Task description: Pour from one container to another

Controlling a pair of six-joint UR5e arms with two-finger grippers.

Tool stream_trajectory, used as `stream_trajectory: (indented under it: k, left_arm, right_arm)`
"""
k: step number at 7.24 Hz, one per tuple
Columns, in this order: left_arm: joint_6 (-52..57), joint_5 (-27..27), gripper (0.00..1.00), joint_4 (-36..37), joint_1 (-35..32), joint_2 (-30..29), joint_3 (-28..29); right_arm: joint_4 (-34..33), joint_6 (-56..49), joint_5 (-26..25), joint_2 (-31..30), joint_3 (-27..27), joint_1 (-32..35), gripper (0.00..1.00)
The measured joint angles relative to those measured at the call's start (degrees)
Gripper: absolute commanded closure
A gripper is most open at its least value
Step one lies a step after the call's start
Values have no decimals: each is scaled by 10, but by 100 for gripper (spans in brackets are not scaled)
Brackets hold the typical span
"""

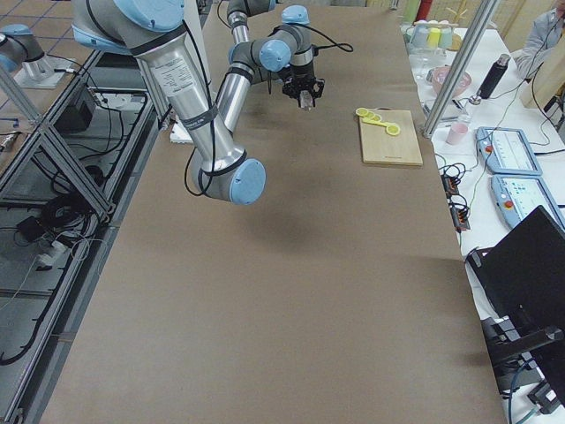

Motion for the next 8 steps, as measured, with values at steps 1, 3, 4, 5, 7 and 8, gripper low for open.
stream_trajectory:
  k: [1,3,4,5,7,8]
  left_arm:
    - [0,0,100,0,0,0,0]
    - [0,0,100,1,0,-1,1]
    - [0,0,100,1,0,-1,1]
    - [0,0,100,2,0,-1,1]
    - [0,0,100,4,0,-2,2]
    - [0,0,100,4,0,-2,2]
  right_arm:
    - [-14,0,0,9,-4,1,100]
    - [-45,1,1,27,-8,3,100]
    - [-61,0,0,36,-10,3,100]
    - [-79,0,-1,44,-10,3,100]
    - [-113,-1,-4,60,-10,3,100]
    - [-130,-1,-5,69,-11,3,100]
